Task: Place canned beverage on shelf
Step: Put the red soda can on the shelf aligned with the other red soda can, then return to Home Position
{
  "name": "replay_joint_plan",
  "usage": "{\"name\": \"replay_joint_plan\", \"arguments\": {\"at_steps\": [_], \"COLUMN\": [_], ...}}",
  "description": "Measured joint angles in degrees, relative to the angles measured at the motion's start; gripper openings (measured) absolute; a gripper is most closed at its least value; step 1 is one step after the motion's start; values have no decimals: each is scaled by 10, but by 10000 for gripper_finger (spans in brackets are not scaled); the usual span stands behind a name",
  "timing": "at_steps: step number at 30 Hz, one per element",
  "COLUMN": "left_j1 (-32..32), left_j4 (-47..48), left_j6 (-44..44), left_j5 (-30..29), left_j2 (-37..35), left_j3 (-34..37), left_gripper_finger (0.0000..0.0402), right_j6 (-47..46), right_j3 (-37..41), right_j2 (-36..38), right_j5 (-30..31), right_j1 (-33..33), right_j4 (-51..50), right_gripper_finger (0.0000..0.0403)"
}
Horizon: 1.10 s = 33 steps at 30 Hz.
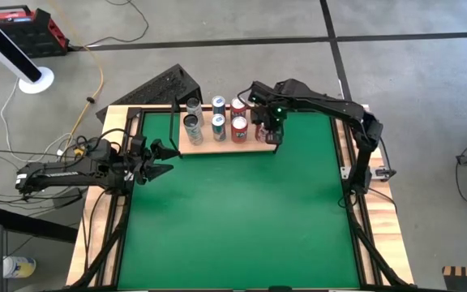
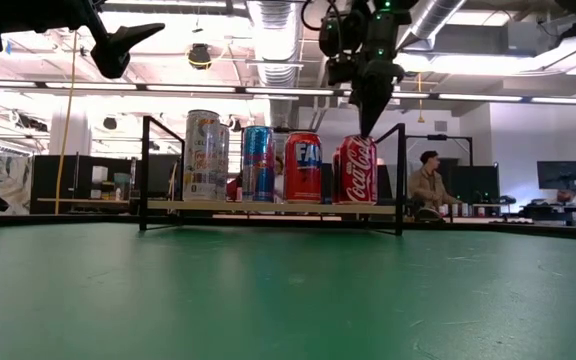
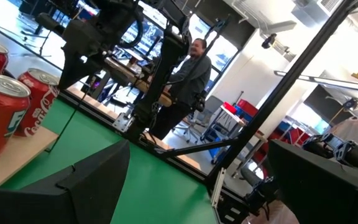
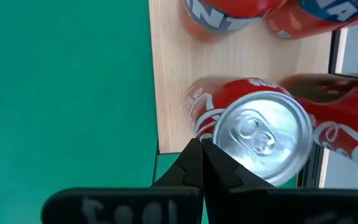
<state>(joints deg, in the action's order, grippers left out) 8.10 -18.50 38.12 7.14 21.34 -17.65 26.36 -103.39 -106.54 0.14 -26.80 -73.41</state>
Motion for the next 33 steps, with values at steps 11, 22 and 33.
{"name": "replay_joint_plan", "arguments": {"at_steps": [11,22,33], "left_j1": [0,32,34], "left_j4": [-3,128,333], "left_j6": [-2,-171,-238], "left_j5": [-2,-32,-15], "left_j2": [0,-1,-18], "left_j3": [0,-147,-205], "left_gripper_finger": [366,319,111], "right_j6": [-42,-170,-365], "right_j3": [-28,-38,450], "right_j2": [0,155,495], "right_j5": [10,-120,-44], "right_j1": [19,86,194], "right_j4": [-52,54,611], "right_gripper_finger": [19,19,20]}}
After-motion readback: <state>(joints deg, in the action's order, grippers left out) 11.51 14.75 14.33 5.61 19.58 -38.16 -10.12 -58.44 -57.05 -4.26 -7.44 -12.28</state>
